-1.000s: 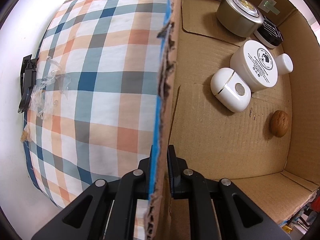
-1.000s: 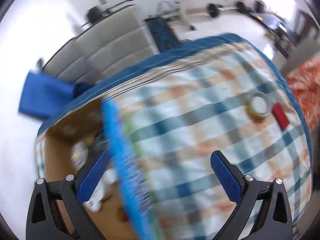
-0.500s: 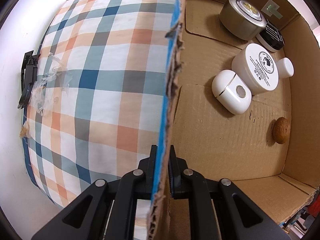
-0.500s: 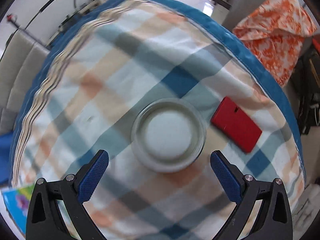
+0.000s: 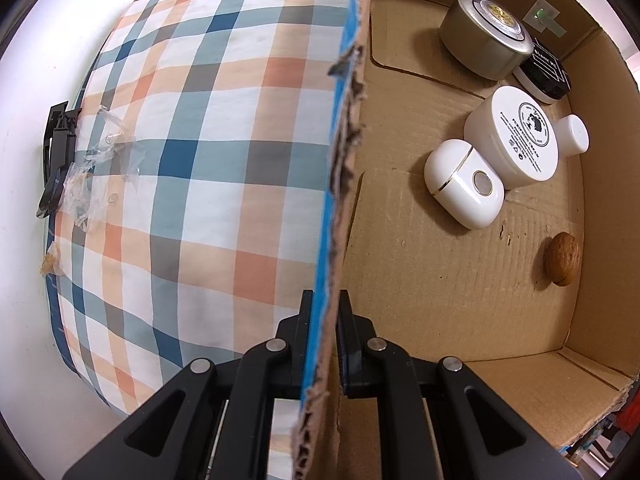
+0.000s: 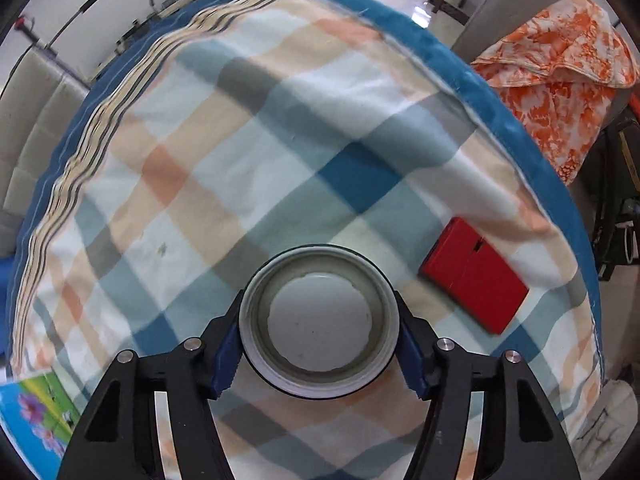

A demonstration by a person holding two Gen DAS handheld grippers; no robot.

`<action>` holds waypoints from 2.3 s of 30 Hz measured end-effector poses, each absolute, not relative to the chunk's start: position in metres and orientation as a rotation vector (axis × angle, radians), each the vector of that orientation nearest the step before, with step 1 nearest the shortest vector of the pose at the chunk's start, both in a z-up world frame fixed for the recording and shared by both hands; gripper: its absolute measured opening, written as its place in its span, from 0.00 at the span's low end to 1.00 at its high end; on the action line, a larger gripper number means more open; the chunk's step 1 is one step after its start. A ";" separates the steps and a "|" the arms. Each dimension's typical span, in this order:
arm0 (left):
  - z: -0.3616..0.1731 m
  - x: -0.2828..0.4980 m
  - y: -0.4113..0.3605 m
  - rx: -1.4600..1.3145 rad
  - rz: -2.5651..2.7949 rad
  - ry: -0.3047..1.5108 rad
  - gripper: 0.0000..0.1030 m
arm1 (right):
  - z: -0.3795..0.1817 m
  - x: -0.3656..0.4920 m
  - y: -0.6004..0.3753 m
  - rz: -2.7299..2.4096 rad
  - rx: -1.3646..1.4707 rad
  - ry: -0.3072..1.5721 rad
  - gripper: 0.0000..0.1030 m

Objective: Organize rigid objects
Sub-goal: 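Move the right gripper to the gold-rimmed glass jar and grasp it, then lower the glass jar into the box beside the walnut and release, then move the right gripper to the red rectangular block and grasp it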

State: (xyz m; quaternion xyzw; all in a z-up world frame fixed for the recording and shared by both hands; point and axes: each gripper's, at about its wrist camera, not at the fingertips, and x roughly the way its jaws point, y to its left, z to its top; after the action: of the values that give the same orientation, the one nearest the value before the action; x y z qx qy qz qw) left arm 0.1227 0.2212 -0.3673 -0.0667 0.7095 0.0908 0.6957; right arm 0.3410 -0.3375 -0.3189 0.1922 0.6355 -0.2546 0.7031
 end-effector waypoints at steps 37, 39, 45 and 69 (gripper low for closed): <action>-0.363 0.120 0.219 -0.143 0.211 1.574 0.07 | -0.234 0.184 0.054 0.280 0.102 1.575 0.65; -0.363 0.120 0.218 -0.144 0.211 1.573 0.07 | -0.241 0.185 0.054 0.278 0.097 1.585 0.65; -0.363 0.120 0.217 -0.139 0.211 1.575 0.07 | -0.254 0.185 0.056 0.271 0.080 1.607 0.66; -0.365 0.124 0.211 -0.126 0.208 1.581 0.08 | -0.240 0.182 0.036 0.192 0.000 1.561 1.00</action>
State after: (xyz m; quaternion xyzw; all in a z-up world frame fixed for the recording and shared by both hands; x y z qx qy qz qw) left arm 0.1235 0.2114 -0.3648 -0.0565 0.7090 0.0934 0.6967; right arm 0.1820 0.0359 -0.2396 0.0000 0.7027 0.0865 0.7062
